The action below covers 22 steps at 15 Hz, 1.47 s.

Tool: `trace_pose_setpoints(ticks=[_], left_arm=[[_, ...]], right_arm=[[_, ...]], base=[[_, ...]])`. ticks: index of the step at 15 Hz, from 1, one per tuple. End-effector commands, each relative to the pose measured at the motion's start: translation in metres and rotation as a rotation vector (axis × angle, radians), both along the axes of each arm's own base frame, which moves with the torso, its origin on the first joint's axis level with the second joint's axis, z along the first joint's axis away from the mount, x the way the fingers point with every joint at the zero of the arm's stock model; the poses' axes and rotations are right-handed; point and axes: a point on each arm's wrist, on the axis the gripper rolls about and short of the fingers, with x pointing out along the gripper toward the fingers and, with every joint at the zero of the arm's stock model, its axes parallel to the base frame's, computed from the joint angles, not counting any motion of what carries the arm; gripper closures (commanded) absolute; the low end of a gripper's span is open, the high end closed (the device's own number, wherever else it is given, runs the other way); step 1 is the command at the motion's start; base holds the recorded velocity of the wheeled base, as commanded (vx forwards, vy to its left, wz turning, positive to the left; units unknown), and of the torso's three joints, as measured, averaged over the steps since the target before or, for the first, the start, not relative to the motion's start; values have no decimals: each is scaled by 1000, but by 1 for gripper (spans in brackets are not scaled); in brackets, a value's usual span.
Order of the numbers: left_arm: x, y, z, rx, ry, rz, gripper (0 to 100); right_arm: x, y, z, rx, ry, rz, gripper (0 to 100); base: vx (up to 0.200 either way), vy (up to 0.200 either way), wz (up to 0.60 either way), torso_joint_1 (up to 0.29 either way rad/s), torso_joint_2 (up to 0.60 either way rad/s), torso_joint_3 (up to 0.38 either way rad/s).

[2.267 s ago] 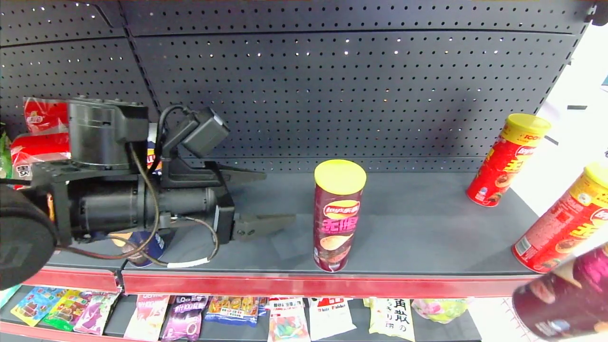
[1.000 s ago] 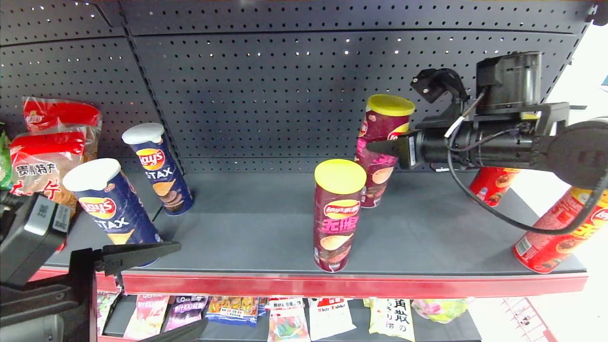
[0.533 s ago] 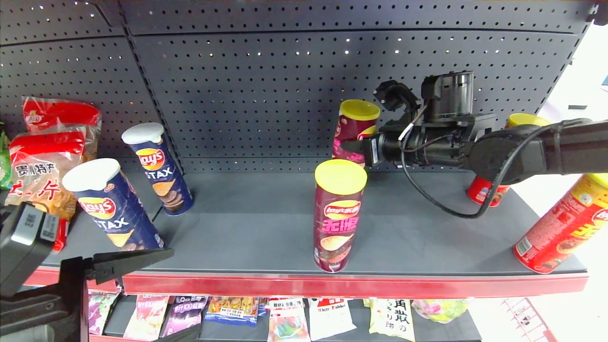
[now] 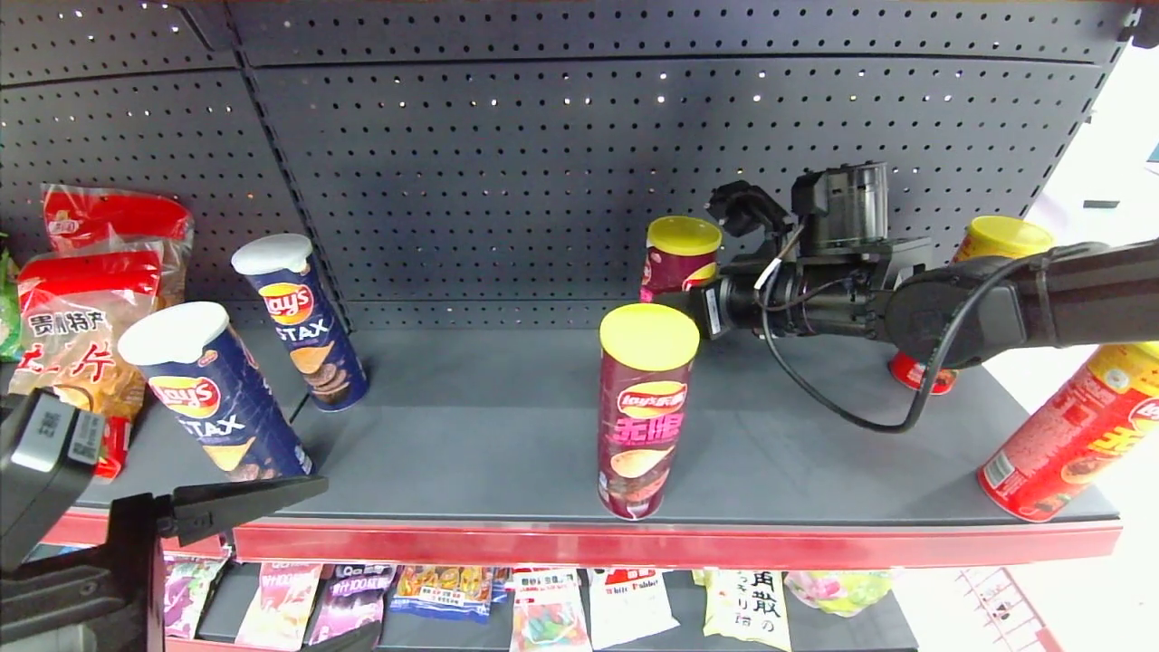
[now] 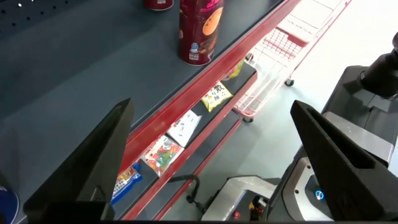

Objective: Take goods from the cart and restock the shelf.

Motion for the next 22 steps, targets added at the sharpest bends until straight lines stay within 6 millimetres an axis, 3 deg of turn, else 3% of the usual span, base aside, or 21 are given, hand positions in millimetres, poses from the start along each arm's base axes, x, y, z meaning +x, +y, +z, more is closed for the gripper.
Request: trace_pose_setpoints(ticks=[1,19,20,22], left_arm=[[1,0,-1,2,5,0,0],[-1,0,-6,2,31,3,0],[-1,0,-6,2,31,3,0],[-1,0,-6,2,33,3,0]], right_arm=[[-7,-3,5,4,-7,2,100],[-1,4,-11,0,29,43,100],[-1,4,-12,3,21,41,0],[-1,3,-9,17,4,37,0]], base=[[0,0,0,0,0,0],[0,0,0,0,0,0],[0,0,0,0,0,0],[0,0,0,0,0,0]])
